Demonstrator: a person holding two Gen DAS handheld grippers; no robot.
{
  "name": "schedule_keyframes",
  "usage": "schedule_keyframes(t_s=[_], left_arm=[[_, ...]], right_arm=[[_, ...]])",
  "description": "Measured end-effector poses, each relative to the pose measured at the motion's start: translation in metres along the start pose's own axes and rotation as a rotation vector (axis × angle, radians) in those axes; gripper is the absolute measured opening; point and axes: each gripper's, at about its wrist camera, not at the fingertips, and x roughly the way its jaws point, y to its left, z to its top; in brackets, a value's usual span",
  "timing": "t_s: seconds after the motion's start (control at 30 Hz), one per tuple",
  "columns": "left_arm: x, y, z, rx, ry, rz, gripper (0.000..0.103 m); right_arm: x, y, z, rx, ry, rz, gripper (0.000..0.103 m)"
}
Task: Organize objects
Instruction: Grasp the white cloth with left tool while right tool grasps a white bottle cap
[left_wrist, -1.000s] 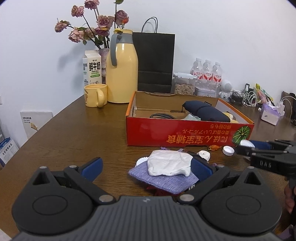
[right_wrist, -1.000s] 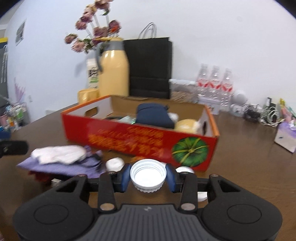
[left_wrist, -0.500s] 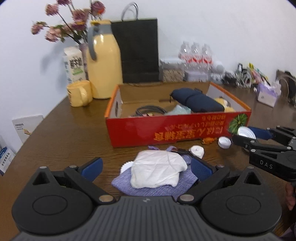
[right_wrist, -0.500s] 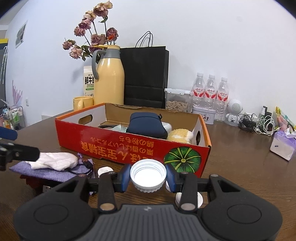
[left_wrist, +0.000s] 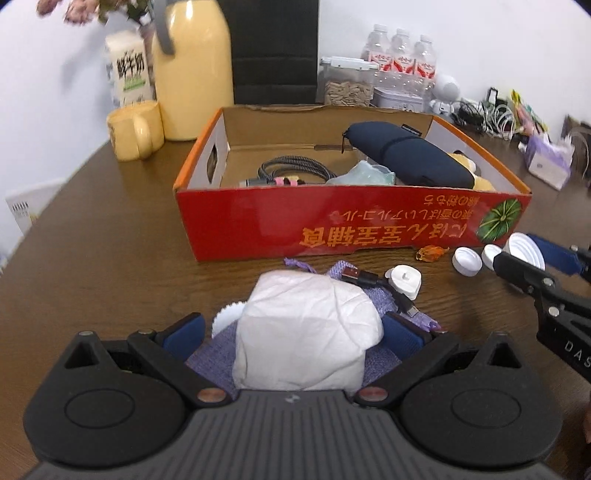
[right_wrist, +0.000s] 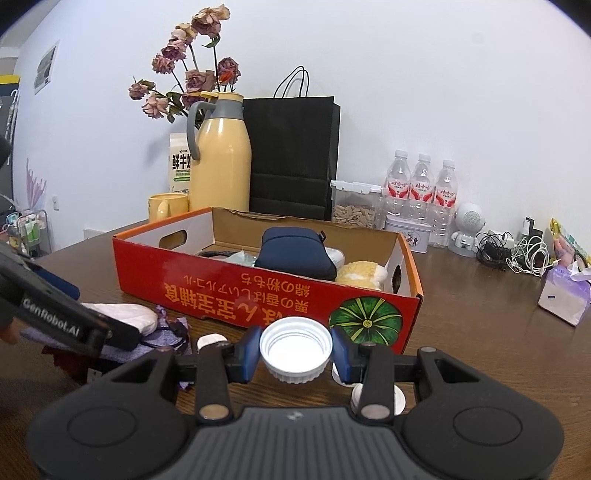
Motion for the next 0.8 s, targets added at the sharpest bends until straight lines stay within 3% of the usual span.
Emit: schedule_keyframes(t_s=[0.07, 0.17, 0.23, 0.33, 0.7, 0.8], left_arm=[[0.000, 0.004, -0.002, -0.025, 0.000, -0.021, 0.102], [-0.001, 0.008, -0.005, -0.063, -0.011, -0.043, 0.093], [-0.004, 0.009, -0.006, -0.068, -0.028, -0.044, 0.077], [-0.007, 0.009, -0.008, -0.065, -0.041, -0.043, 0.065], [-0.022, 0.014, -0.016, -0.037, -0.124, -0.034, 0.060], [-0.031, 0.015, -0.015, -0.029, -0.162, -0.040, 0.051]], right_arm=[[0.000, 0.000, 0.000, 0.002, 0.002, 0.001, 0.039], [0.000, -0.001, 0.000, 0.005, 0.003, 0.002, 0.039], [0.000, -0.001, 0.000, 0.004, 0.003, 0.003, 0.039], [0.000, -0.001, 0.001, 0.004, 0.005, 0.002, 0.039], [0.000, 0.003, 0.000, -0.018, 0.006, -0.005, 0.039], [-0.001, 0.004, 0.000, -0.023, -0.002, -0.007, 0.039]])
